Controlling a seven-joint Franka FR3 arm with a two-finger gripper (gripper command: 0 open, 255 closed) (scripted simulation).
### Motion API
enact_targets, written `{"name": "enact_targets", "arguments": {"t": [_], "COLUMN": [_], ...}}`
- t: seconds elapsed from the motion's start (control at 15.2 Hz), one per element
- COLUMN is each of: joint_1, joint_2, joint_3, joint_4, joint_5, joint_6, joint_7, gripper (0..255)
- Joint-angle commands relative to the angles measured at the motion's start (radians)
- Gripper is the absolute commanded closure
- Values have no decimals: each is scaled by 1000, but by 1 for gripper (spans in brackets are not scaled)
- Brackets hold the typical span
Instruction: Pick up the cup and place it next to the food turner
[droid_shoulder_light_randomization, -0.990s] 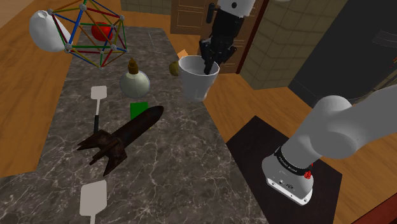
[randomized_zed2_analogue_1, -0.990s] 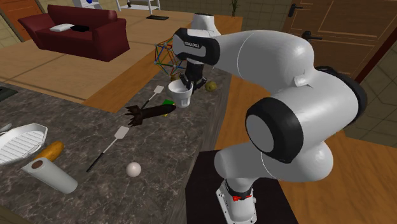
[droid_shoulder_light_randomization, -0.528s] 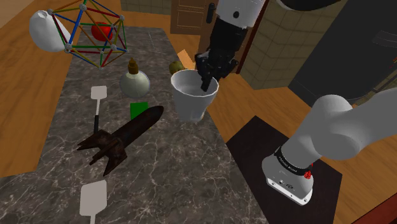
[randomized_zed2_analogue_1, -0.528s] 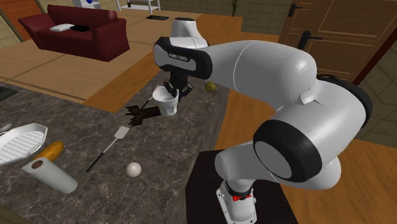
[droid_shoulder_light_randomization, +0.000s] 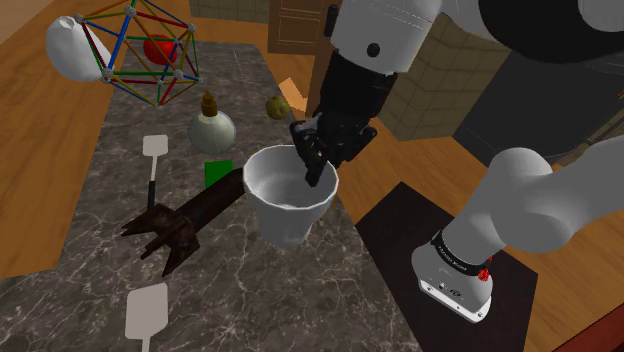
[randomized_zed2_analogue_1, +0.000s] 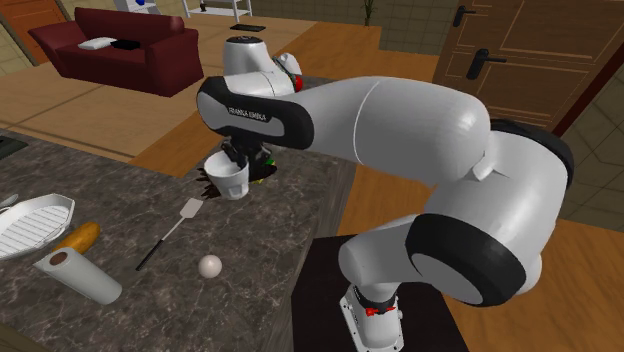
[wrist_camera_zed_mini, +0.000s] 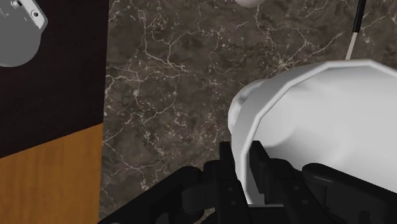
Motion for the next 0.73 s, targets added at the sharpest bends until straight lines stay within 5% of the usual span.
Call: {"name": "enact_targets", "arguments": {"t": [0.0,0.46,0.66], "joint_1": [11,29,32], "joint_2": [13,93,97], "joint_3": [41,211,222], "joint_4": [19,121,85], "joint_5": [12,28,35], "joint_6": [8,40,80], "joint_7": [48,237,232], "gripper": [255,255,255]}}
